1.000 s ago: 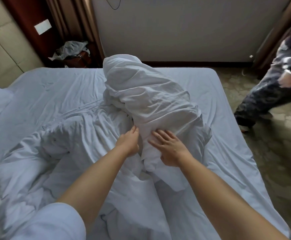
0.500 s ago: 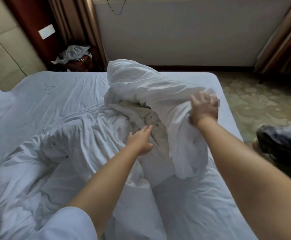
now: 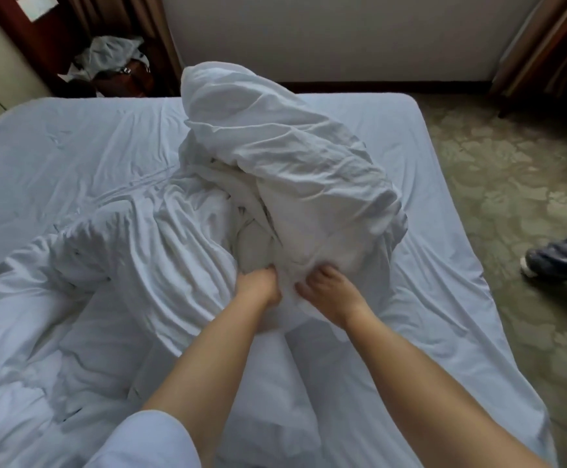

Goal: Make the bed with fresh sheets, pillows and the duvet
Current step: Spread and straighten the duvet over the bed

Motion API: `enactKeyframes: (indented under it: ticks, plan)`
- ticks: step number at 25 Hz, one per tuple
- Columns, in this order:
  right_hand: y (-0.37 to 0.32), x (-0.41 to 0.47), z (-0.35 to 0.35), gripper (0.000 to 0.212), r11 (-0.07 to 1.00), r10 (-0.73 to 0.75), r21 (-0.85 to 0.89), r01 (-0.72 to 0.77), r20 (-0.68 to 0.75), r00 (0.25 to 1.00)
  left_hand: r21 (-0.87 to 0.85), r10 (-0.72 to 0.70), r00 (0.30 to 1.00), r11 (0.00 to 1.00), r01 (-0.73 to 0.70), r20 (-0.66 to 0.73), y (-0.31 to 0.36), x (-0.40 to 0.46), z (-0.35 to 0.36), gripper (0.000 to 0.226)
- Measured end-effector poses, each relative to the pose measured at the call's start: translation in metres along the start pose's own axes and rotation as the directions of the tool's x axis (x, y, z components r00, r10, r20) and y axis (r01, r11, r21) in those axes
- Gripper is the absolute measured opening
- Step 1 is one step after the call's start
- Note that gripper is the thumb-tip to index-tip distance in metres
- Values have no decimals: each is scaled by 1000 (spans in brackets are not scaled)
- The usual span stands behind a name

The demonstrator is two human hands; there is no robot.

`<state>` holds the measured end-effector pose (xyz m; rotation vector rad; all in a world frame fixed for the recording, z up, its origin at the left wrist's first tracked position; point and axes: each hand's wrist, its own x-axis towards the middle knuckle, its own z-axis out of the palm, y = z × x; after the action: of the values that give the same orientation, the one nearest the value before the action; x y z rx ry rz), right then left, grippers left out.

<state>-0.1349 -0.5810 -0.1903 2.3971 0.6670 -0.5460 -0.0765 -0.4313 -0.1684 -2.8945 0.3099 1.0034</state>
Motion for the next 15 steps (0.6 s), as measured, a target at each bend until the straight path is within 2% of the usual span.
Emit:
enactKeyframes:
  ticks: [2, 4, 5, 6, 7, 9, 10, 11, 12, 14, 15]
  plan:
    - [32, 1, -5, 27, 963, 225, 127, -239, 120, 967, 105, -154, 978, 985, 140, 138, -12, -2, -4, 47]
    - [86, -9, -35, 24, 830, 475, 160, -535, 300, 827, 142, -251, 952, 963, 228, 176, -16, -5, -13, 42]
    - [111, -4, -33, 28, 771, 571, 131, -623, 291, 768, 121, -258, 954, 963, 241, 155, -14, -3, -18, 42]
    - [131, 3, -30, 34, 717, 652, 151, -681, 203, 731, 81, -241, 963, 969, 232, 121, -9, -1, -21, 43]
    - [140, 7, -31, 39, 683, 674, 218, -697, 180, 716, 34, -204, 974, 979, 202, 94, -3, 2, -25, 45]
    - [129, 8, -28, 48, 739, 599, 334, -585, 71, 797, -43, -87, 995, 995, 90, 57, 6, 13, -28, 54]
    - [123, 8, -22, 51, 801, 566, 291, -522, -87, 820, -63, -44, 998, 997, 47, 54, 7, 19, -29, 58]
    - [116, 8, -8, 48, 884, 466, 148, -443, -239, 852, -81, -29, 999, 996, 33, 44, 6, 25, -31, 60]
    - [106, 10, 10, 42, 931, 357, 79, -355, -386, 850, -104, -34, 999, 994, 37, 26, 5, 31, -34, 61]
    - [96, 14, 27, 35, 977, 200, 11, -214, -403, 893, -166, -60, 998, 985, 55, -25, 8, 40, -39, 61]
    - [93, 15, 25, 40, 969, 245, 88, -230, -271, 931, -192, -59, 997, 980, 48, -49, 11, 43, -42, 61]
